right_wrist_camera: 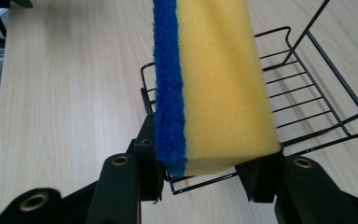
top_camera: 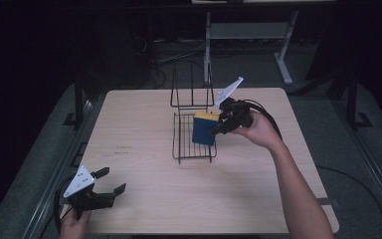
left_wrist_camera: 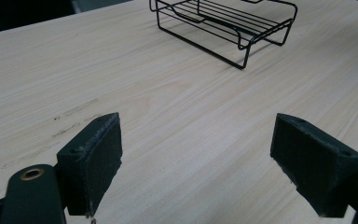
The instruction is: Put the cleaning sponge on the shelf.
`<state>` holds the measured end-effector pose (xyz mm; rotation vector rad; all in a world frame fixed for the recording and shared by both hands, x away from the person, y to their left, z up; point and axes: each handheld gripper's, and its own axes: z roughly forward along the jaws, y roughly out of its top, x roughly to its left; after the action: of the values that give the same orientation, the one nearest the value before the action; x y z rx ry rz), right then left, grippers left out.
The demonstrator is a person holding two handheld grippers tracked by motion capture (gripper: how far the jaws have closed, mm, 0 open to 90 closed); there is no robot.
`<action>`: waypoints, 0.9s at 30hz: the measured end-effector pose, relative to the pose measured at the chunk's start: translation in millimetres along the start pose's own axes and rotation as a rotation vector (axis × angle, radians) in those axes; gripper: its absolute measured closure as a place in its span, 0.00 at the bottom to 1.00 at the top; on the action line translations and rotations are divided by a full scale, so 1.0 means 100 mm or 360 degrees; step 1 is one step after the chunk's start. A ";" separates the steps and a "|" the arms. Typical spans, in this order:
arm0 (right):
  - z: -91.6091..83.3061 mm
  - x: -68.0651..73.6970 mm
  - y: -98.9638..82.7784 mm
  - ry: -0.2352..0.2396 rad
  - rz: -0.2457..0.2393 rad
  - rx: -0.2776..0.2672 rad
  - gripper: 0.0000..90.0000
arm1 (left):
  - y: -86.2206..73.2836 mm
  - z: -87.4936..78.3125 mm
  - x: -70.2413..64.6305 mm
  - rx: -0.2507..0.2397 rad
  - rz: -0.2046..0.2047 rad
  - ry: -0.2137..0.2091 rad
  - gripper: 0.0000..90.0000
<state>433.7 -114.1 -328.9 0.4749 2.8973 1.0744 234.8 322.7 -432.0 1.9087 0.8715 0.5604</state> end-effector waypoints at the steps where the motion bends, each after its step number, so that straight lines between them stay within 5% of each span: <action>1: 0.00 -0.01 0.00 -0.0004 0.0000 -0.0005 0.62 | 0.00 0.00 0.00 0.0001 0.0001 -0.0001 0.18; 9: 0.05 -0.09 -0.02 -0.0013 -0.0032 -0.0022 0.62 | 0.00 0.01 -0.01 0.0006 0.0003 -0.0004 0.18; 27: 0.27 -0.24 -0.01 0.0024 0.0043 0.0002 0.62 | 0.00 0.00 0.00 0.0004 0.0005 -0.0008 0.18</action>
<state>459.8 -104.2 -352.5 0.5092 2.9134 1.0842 234.7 322.9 -432.4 1.9134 0.8664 0.5567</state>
